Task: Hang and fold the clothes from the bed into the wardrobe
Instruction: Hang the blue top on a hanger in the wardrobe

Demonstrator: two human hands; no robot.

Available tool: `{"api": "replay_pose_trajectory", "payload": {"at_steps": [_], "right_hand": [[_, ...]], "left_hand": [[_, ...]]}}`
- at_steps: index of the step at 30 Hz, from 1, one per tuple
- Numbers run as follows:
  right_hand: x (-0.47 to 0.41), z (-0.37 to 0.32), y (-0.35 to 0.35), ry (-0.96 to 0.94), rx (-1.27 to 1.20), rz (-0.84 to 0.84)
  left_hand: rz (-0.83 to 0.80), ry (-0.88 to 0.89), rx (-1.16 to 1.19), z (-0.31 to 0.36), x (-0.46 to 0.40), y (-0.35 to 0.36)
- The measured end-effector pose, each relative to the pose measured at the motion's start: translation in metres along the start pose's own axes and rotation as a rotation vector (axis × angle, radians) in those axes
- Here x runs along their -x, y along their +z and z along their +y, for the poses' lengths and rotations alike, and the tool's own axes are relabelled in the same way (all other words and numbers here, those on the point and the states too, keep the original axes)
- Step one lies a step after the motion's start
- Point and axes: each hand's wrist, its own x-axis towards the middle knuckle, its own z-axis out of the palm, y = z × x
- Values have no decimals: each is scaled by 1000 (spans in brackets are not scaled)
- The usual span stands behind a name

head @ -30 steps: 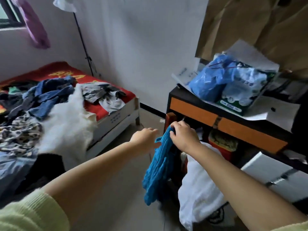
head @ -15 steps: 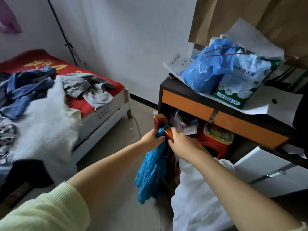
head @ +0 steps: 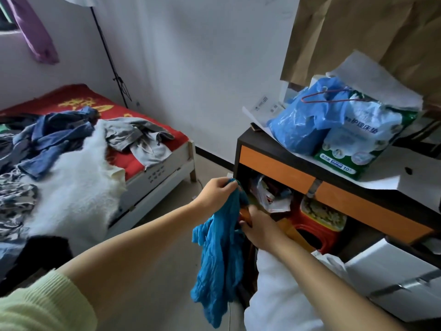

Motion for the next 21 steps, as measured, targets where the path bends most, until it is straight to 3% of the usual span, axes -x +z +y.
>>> {"api": "replay_pose_trajectory", "payload": {"at_steps": [2, 5, 11, 15, 18, 21], "right_hand": [[0, -1, -1, -38, -6, -17], [1, 2, -2, -39, -9, -36], [1, 3, -3, -30, 52, -12], [0, 0, -8, -3, 87, -41], [-5, -16, -22, -24, 65, 90], [-13, -50, -32, -184, 25, 242]], "left_hand": [[69, 13, 24, 10, -11, -5], [178, -107, 110, 8, -33, -12], [182, -398, 316, -15, -29, -26], [233, -407, 450, -17, -7, -53], [140, -364, 405, -7, 16, -76], [90, -380, 257, -15, 44, -100]]}}
